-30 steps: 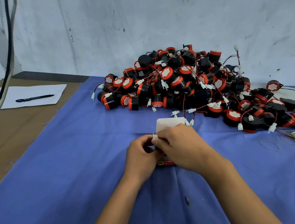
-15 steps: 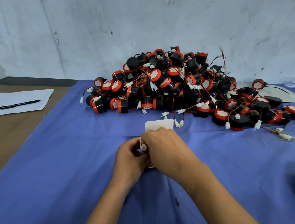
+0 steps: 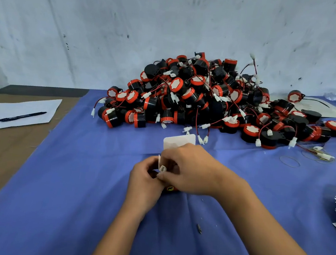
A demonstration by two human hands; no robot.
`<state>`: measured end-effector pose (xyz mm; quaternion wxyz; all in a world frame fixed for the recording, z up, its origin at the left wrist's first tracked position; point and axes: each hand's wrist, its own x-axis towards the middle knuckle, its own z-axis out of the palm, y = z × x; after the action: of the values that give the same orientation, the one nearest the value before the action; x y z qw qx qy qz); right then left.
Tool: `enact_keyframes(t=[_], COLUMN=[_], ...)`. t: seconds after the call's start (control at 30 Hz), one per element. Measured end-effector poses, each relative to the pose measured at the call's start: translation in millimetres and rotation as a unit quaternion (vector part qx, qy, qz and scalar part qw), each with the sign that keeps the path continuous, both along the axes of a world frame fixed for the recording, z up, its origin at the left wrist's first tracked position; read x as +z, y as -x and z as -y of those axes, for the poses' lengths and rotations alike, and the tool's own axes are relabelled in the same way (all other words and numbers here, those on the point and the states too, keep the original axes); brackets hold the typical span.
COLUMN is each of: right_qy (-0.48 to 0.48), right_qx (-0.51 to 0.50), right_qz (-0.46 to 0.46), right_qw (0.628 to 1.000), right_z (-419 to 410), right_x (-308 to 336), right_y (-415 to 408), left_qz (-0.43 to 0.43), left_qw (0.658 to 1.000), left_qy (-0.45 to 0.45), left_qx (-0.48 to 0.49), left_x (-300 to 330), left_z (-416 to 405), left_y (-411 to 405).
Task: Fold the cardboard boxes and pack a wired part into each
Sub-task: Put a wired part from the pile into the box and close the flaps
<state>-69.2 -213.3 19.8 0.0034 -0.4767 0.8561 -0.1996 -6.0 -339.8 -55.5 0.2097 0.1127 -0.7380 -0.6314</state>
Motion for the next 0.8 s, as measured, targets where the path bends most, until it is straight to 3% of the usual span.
enact_keyframes(t=[0.23, 0.33, 0.4, 0.53, 0.73, 0.8], right_qy=[0.051, 0.085, 0.095, -0.005, -0.138, -0.105], right_qx=[-0.019, -0.019, -0.038, -0.038, 0.03, 0.048], right_qz=[0.039, 0.008, -0.021, -0.052, -0.002, 0.014], right_qw=[0.998, 0.996, 0.995, 0.998, 0.99, 0.993], right_z=[-4.6, -4.0, -0.5, 3.4, -7.4, -11.3], right_x=[-2.9, -6.4, -8.7, -11.2, -8.0, -2.7], right_y=[8.4, 7.5, 5.9, 3.6, 8.3, 5.9], left_qz=[-0.001, 0.019, 0.036, 0.037, 0.034, 0.036], left_qw=[0.999, 0.995, 0.995, 0.995, 0.996, 0.997], left_qy=[0.034, 0.022, 0.033, 0.039, 0.023, 0.02], left_qx=[-0.025, -0.095, -0.089, -0.081, -0.078, -0.07], left_x=[-1.1, 1.5, 1.6, 0.3, -0.5, -1.9], left_z=[3.0, 8.8, 10.0, 10.2, 10.9, 11.8], left_y=[-1.0, -6.1, -7.6, -6.3, -5.9, -5.5])
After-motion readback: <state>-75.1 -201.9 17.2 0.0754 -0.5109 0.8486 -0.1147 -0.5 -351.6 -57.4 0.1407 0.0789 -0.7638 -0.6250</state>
